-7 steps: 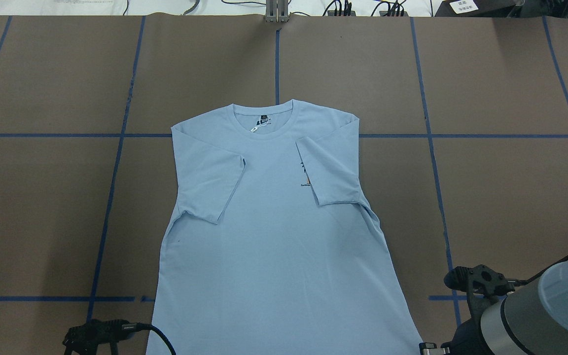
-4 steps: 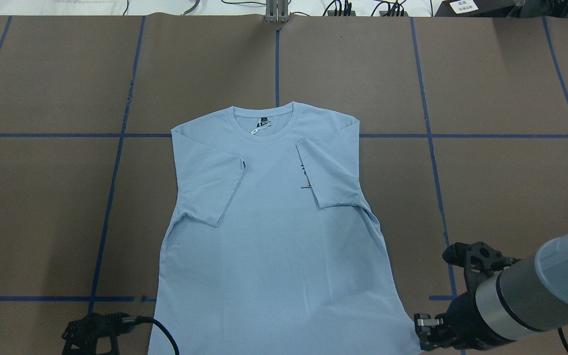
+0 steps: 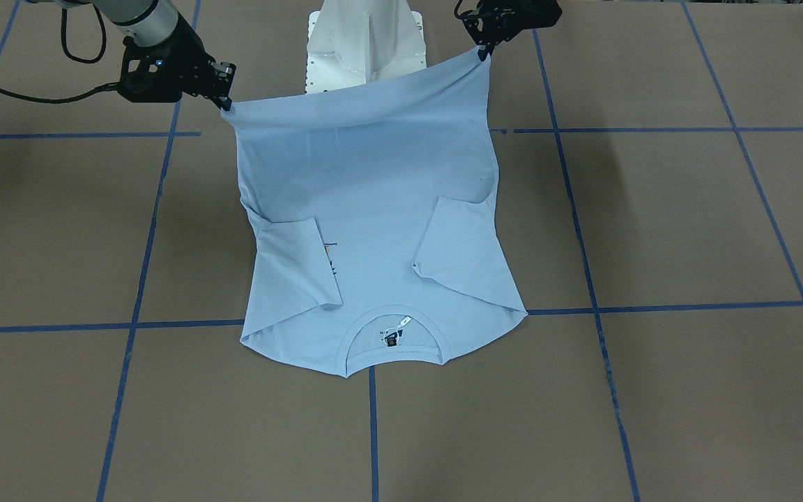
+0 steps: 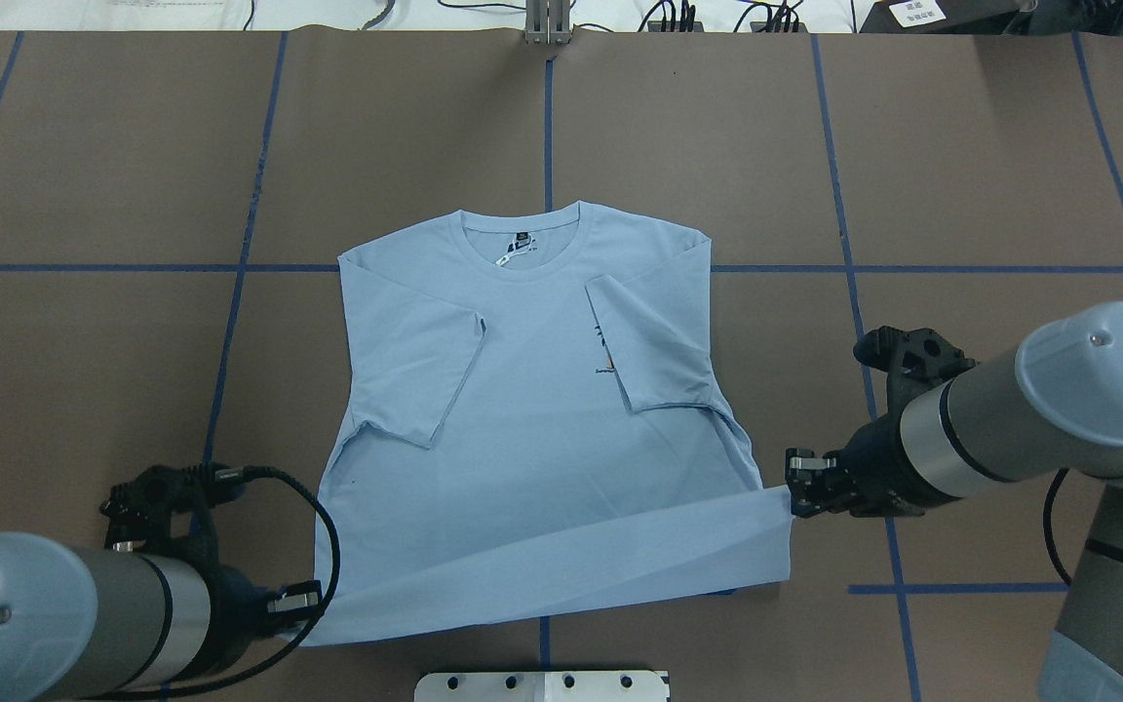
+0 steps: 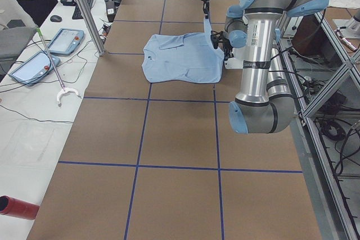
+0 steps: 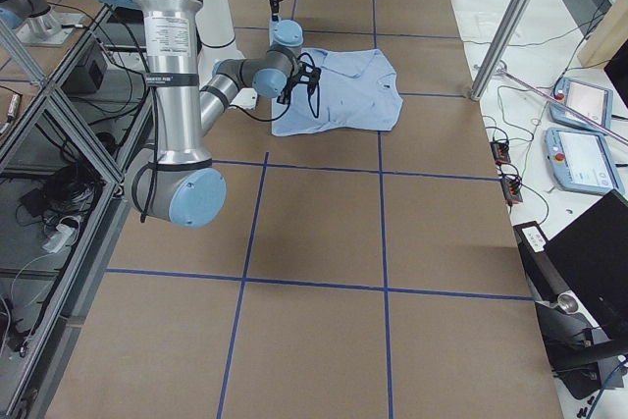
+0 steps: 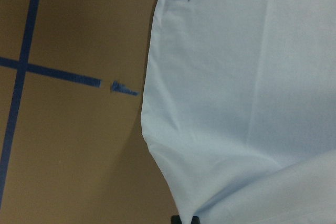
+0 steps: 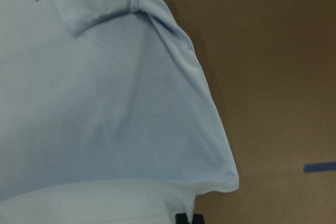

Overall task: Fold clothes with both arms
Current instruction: 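Lift the hem with both grippers and fold it toward the collar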

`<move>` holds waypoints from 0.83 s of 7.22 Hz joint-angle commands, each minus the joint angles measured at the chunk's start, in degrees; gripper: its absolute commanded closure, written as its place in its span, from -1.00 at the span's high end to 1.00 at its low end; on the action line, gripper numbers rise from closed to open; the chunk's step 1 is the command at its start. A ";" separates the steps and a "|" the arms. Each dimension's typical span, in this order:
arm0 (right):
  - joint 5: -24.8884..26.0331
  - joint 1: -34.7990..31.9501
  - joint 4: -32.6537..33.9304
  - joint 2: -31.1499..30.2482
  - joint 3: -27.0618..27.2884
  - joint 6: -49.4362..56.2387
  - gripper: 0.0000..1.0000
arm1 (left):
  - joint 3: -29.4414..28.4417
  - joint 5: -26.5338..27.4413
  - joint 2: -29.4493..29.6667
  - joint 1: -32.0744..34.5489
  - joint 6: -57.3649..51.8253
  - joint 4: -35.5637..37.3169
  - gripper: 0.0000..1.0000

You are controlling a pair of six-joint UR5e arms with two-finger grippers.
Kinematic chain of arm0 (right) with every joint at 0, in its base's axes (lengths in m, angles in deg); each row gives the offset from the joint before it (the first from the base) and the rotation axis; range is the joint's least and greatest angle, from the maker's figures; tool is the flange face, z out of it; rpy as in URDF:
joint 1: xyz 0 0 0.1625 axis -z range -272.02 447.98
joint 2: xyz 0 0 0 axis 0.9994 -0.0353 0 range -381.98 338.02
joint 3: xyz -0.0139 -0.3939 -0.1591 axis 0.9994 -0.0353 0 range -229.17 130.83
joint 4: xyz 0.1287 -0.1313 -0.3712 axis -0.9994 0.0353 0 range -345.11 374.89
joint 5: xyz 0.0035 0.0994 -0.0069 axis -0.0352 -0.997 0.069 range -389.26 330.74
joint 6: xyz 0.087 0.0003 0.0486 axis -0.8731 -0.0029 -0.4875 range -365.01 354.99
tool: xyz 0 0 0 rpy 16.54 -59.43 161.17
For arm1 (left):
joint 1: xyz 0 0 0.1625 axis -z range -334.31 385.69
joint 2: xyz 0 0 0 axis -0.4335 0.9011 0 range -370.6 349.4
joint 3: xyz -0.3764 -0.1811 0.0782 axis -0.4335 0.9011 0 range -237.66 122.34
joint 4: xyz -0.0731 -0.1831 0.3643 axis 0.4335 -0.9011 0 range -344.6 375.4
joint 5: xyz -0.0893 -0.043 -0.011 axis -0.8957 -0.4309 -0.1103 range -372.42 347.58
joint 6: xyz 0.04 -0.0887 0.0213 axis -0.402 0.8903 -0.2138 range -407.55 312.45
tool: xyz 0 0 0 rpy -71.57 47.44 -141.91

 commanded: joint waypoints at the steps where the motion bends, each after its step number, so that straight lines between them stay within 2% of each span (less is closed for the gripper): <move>1: 0.39 -5.31 0.01 6.50 -5.70 1.72 -1.00 | -5.16 -0.65 5.42 7.21 -2.49 0.01 -1.00; 3: 0.74 -7.95 0.01 11.01 -11.17 4.95 -1.00 | -13.06 -0.73 10.70 14.33 -6.96 -0.08 -1.00; 4: 0.83 -8.66 0.01 12.59 -13.45 6.19 -1.00 | -16.32 -0.65 11.33 17.32 -10.20 -0.42 -1.00; 6: 1.97 -12.61 0.01 19.61 -20.56 7.08 -1.00 | -19.33 -0.30 12.04 20.42 -12.86 -0.52 -1.00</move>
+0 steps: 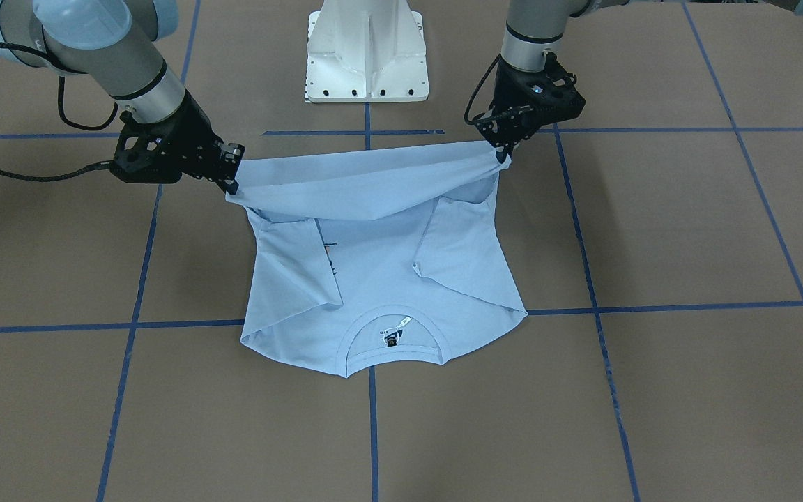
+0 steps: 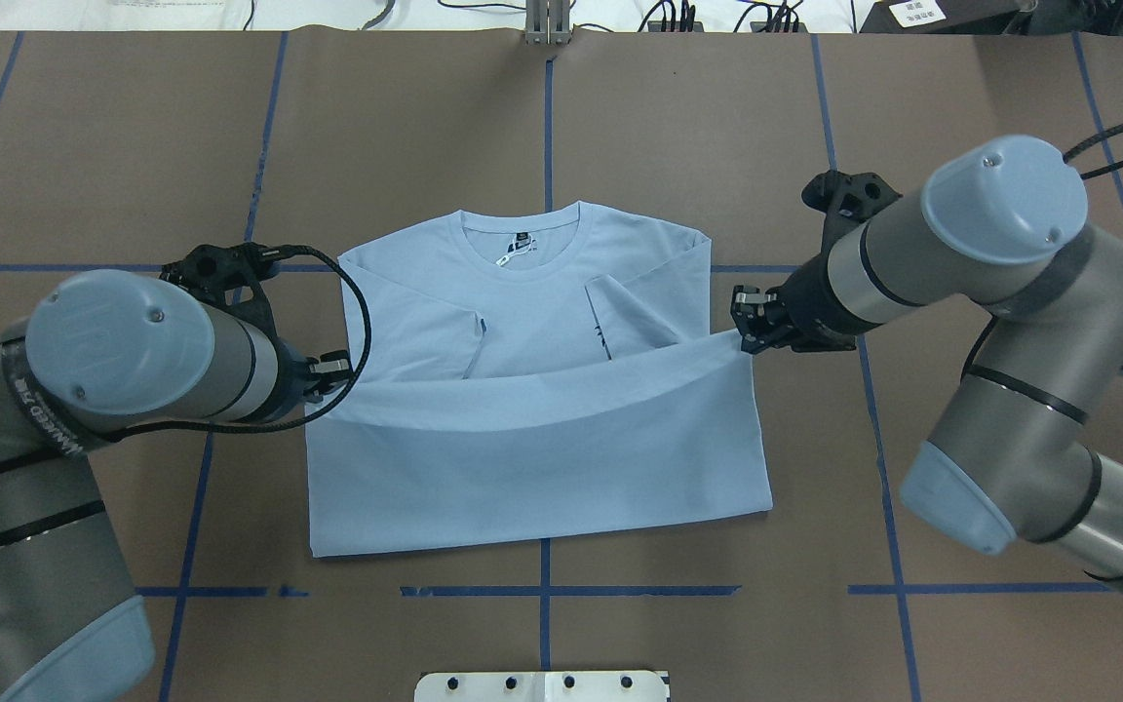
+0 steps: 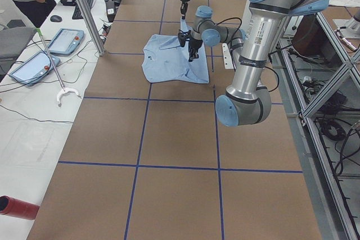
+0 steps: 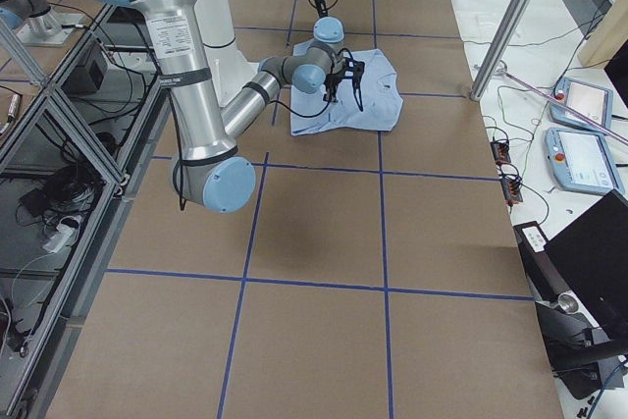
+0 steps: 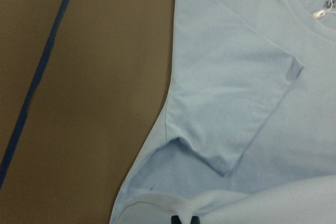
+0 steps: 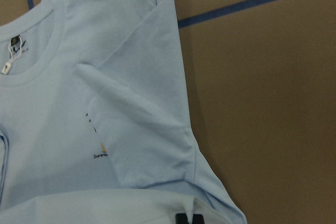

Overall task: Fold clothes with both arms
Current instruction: 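Lift the hem with both grippers and fold it toward the collar, then lay the hem near the collar and open both grippers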

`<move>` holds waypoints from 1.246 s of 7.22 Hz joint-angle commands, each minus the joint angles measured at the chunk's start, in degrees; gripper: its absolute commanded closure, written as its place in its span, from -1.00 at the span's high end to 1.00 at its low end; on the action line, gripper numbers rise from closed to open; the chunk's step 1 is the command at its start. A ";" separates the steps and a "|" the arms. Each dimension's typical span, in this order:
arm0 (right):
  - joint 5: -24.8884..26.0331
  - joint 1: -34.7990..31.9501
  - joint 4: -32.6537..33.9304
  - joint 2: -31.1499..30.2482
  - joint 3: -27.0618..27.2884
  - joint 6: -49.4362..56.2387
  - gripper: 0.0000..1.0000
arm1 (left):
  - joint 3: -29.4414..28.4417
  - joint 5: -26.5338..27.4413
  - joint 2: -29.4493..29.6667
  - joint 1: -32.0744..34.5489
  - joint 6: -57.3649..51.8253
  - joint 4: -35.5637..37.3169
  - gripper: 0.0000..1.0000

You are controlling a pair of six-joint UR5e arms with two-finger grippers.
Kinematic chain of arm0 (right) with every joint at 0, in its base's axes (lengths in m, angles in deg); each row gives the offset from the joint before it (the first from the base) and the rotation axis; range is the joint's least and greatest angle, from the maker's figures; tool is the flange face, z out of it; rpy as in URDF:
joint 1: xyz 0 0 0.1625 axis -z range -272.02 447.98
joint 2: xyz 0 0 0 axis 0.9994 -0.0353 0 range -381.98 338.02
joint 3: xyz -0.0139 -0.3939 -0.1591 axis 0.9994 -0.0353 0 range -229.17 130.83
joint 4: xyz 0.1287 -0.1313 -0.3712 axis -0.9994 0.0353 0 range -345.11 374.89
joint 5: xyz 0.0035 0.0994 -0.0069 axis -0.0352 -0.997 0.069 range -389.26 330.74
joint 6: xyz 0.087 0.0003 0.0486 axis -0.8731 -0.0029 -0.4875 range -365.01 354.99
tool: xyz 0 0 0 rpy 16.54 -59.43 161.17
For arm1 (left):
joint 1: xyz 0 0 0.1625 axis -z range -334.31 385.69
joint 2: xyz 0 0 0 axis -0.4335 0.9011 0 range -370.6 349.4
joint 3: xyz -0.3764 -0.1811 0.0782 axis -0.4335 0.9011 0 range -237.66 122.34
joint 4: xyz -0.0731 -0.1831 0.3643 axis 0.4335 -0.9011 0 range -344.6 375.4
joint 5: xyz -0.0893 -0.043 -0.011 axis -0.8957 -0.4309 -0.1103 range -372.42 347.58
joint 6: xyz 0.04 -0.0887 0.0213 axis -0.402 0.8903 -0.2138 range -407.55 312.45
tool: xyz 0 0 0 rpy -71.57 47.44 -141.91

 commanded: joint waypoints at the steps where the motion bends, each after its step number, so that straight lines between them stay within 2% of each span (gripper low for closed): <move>1: 1.01 -3.36 0.00 6.28 -7.42 2.53 -1.00 | -3.07 0.32 1.30 2.69 -1.92 -0.16 -1.00; 2: 1.10 -4.50 -0.09 8.82 -11.80 2.89 -1.00 | -5.25 0.41 2.62 4.00 -3.40 -0.25 -1.00; 6: 1.19 -7.94 -1.04 13.67 -20.96 4.57 -1.00 | -15.27 0.41 6.05 8.22 -5.69 -6.56 -1.00; 7: 1.19 -8.29 -5.40 13.77 -24.64 4.57 -1.00 | -18.51 0.41 6.32 8.23 -5.79 -8.84 -1.00; 8: 1.19 -8.64 -9.54 13.86 -27.47 4.48 -1.00 | -19.07 0.41 6.49 8.23 -5.70 -9.99 -1.00; 9: 1.19 -8.65 -9.75 14.12 -27.67 4.39 -1.00 | -19.07 0.41 6.93 8.23 -5.70 -10.00 -1.00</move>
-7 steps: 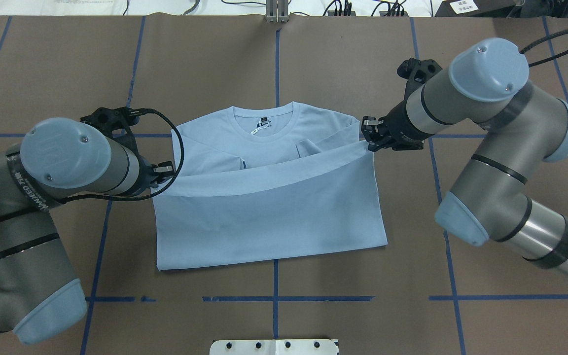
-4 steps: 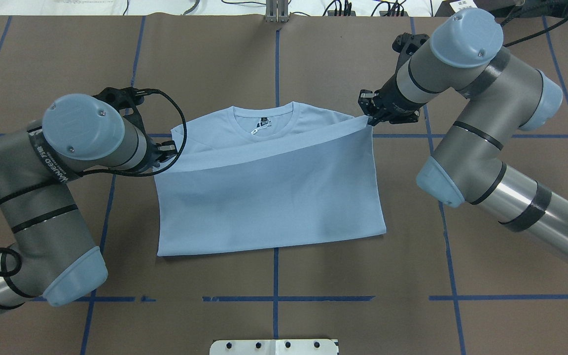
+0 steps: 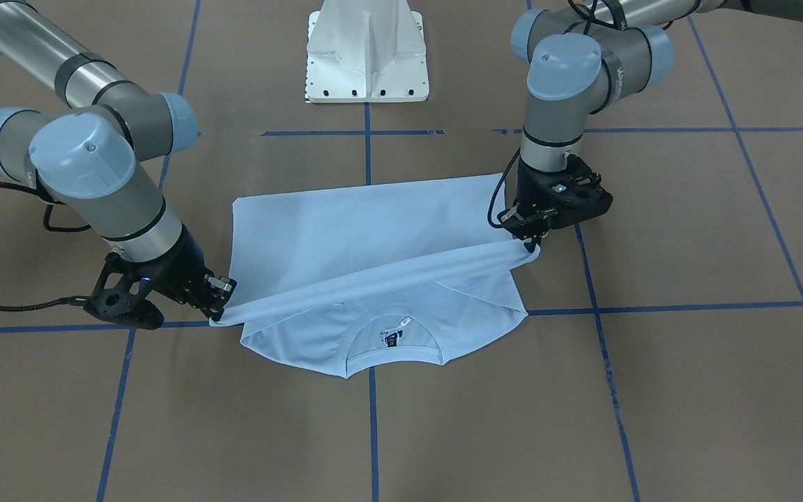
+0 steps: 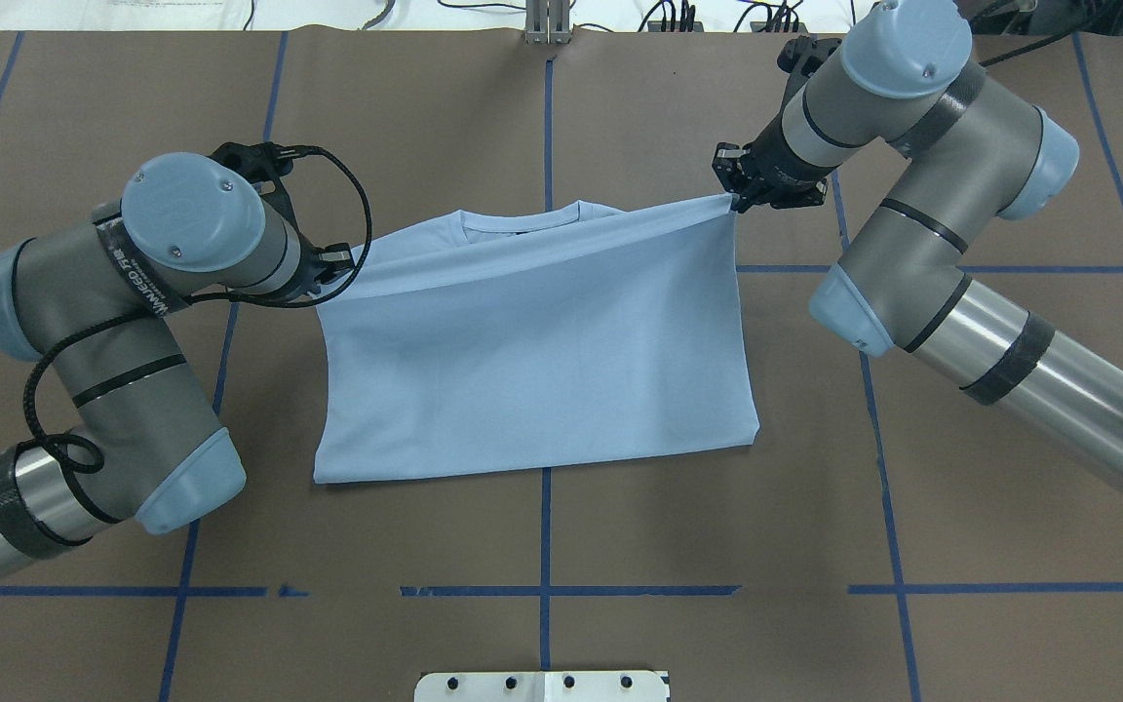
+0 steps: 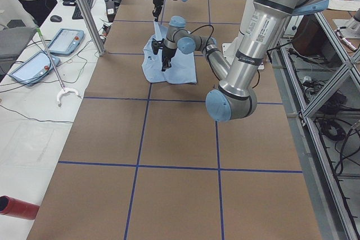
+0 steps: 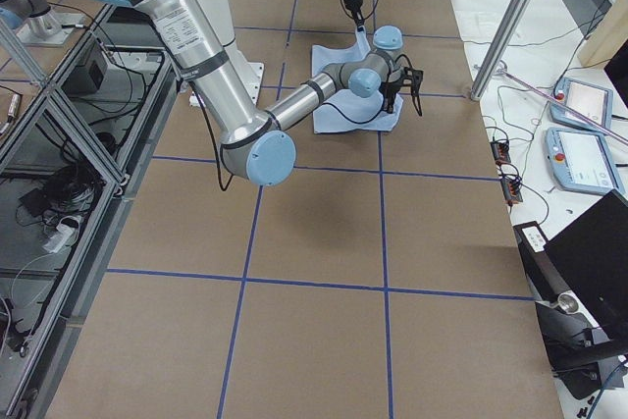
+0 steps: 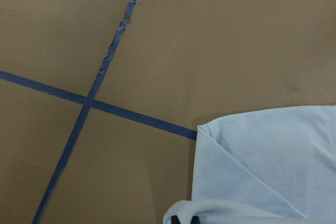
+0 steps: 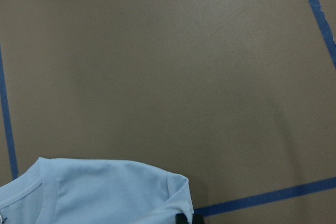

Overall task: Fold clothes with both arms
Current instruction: 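Lay the hem near the collar and open both grippers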

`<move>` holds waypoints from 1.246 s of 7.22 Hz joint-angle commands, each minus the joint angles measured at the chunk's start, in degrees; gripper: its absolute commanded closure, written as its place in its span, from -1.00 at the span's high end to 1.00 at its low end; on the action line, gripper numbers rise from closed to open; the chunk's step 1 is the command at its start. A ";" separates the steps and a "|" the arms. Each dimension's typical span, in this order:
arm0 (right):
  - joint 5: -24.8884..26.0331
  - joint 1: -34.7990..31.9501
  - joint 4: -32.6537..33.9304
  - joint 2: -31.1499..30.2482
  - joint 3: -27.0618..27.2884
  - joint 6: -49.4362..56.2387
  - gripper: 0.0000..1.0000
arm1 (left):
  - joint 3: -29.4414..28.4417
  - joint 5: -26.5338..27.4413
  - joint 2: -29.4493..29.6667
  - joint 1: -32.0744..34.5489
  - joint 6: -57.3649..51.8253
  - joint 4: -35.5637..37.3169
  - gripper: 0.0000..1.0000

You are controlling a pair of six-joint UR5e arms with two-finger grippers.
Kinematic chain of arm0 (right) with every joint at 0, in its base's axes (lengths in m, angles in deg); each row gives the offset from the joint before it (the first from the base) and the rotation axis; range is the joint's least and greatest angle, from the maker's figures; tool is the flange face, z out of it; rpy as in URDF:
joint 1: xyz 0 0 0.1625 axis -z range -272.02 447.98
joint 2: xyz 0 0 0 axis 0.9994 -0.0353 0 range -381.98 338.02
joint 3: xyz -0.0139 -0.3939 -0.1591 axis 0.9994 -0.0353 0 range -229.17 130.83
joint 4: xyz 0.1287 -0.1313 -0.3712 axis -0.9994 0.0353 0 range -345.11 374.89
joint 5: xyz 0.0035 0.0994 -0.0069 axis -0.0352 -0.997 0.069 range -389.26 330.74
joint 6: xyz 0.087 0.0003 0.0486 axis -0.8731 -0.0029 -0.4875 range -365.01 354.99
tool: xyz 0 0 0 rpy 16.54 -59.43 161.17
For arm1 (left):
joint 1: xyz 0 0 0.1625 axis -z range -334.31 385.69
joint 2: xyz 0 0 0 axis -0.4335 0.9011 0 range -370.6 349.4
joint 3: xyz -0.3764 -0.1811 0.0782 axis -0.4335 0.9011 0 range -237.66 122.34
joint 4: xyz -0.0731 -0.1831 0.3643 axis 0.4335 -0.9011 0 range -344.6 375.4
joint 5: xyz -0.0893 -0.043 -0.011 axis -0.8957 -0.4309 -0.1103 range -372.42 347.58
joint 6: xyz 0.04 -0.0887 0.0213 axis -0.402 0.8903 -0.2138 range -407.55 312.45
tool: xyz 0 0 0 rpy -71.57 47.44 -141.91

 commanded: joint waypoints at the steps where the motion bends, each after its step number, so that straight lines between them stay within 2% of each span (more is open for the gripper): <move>1: -0.09 -0.20 -2.12 1.19 -1.69 -0.61 -1.00 | -0.72 0.00 0.57 0.93 -0.12 -0.84 -1.00; 2: -0.26 0.06 -2.20 1.38 -1.52 -0.88 -1.00 | -1.07 0.00 1.00 1.63 -0.12 -0.92 -1.00; 4: -0.44 0.41 -2.29 1.55 -1.17 -0.97 -1.00 | -6.49 0.17 4.94 1.73 0.05 -0.49 -1.00; 6: -0.61 0.94 -2.64 1.55 -1.08 -0.71 -1.00 | -7.22 0.26 5.40 1.64 0.23 -0.57 -1.00; 7: -0.53 0.94 -2.56 1.55 -1.25 -0.79 -0.38 | -7.40 0.26 5.49 1.64 1.28 -0.83 -0.01; 8: -0.44 1.38 -2.64 1.55 -1.25 -0.88 0.99 | -7.57 0.26 5.84 1.64 1.72 -0.84 0.82; 9: -0.44 1.47 -2.64 1.47 -1.17 -0.71 1.00 | -8.53 0.61 7.15 1.64 4.51 -0.75 0.99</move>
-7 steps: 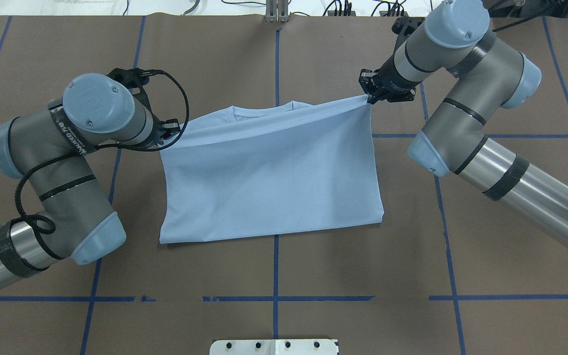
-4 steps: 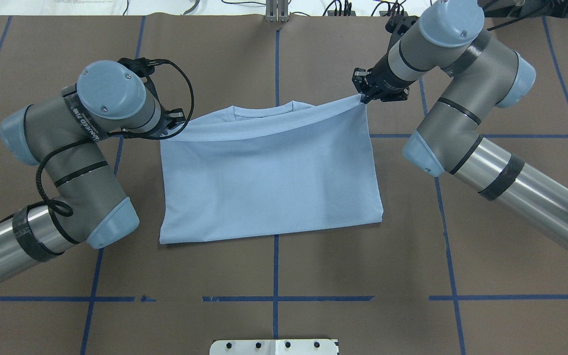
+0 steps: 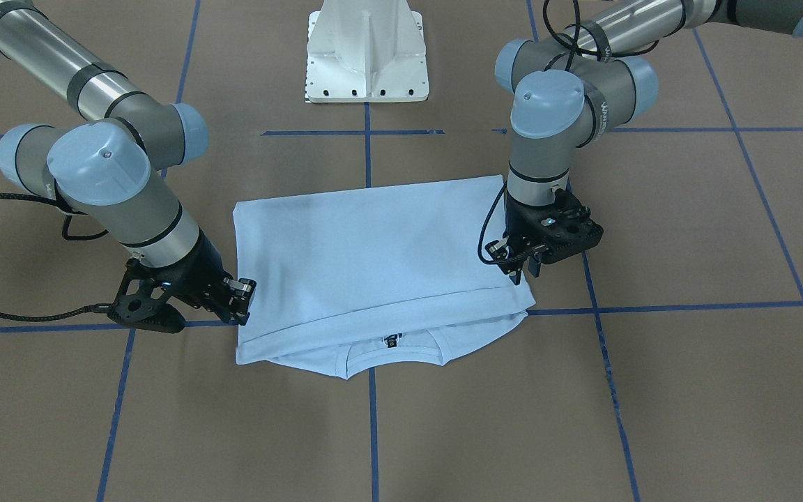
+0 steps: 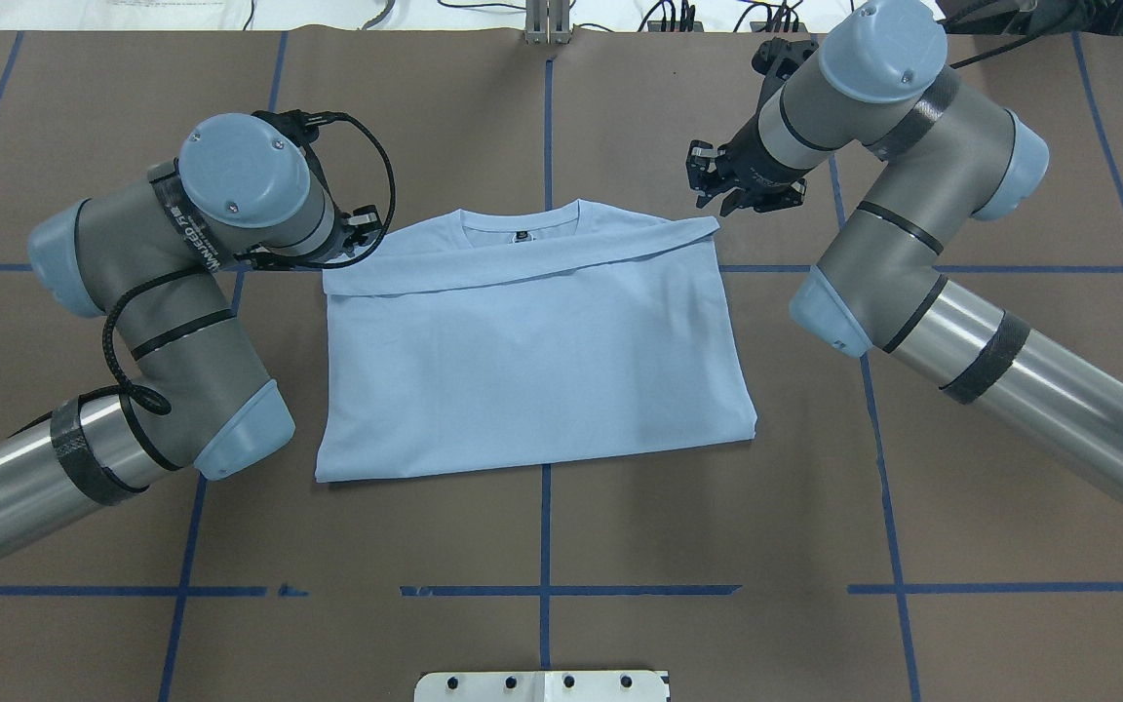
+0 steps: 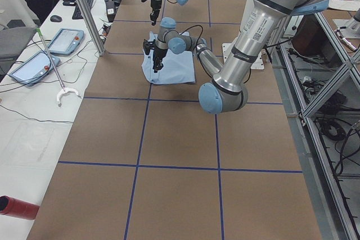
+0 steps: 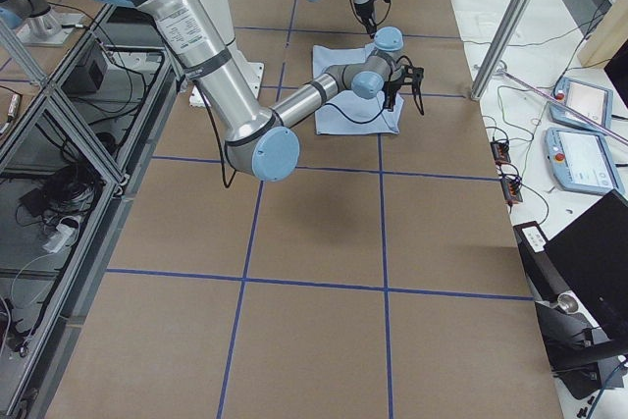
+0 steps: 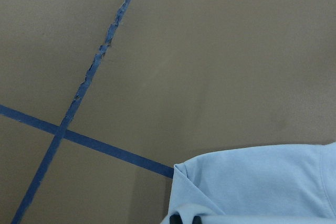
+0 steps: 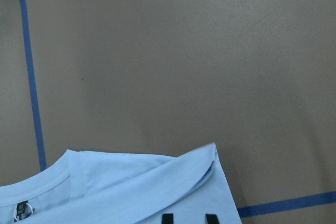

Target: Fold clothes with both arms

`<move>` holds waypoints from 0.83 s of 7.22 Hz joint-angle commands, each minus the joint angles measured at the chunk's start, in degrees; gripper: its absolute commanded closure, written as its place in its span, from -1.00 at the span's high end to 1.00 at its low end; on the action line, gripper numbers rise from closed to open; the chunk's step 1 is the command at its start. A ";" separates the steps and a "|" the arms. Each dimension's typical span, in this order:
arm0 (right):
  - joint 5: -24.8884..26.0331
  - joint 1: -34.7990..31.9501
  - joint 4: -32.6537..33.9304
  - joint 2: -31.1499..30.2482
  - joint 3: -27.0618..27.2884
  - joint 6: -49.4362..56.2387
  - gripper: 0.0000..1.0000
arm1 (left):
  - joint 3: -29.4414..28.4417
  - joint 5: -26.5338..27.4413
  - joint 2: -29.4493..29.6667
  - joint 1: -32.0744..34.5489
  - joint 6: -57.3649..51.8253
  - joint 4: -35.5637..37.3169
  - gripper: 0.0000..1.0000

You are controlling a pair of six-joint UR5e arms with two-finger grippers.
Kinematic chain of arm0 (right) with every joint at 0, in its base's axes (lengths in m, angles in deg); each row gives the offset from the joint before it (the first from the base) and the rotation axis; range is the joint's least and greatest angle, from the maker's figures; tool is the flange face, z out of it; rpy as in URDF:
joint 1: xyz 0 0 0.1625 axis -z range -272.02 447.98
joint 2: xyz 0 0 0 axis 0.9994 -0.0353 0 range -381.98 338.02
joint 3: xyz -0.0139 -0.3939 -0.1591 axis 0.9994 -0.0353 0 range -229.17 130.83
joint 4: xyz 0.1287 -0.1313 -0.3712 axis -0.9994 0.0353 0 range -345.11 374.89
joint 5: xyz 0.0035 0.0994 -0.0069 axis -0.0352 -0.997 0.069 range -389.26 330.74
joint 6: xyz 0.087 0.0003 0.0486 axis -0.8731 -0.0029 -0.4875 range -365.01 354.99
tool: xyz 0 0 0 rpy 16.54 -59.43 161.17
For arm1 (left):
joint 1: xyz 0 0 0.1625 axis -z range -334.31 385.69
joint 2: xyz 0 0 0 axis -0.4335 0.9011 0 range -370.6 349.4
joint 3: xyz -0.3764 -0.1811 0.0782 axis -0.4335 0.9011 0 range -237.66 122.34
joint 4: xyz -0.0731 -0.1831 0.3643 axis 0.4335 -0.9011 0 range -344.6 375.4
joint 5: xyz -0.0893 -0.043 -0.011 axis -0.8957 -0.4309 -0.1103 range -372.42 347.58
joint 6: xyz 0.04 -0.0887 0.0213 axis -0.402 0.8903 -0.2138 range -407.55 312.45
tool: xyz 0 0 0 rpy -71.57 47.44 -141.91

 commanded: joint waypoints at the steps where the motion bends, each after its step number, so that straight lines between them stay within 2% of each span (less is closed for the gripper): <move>1: -0.22 0.23 -0.02 -0.15 0.04 0.54 1.00 | -0.76 0.27 1.24 0.00 2.52 0.12 0.99; 2: -0.31 0.58 -0.11 -0.94 2.56 0.46 1.00 | 0.38 0.01 1.50 0.08 2.60 0.30 0.99; 3: 0.12 2.23 -0.11 -4.25 7.90 -0.24 1.00 | 2.91 -0.43 1.42 0.17 2.78 0.56 0.99; 4: 0.56 4.42 -0.03 -9.59 14.04 -0.33 1.00 | 4.94 -0.52 1.07 -0.26 3.48 0.73 0.99; 6: 1.53 9.78 -0.02 -19.18 20.93 -0.33 1.00 | 6.18 -1.57 0.54 -1.58 8.21 0.74 0.99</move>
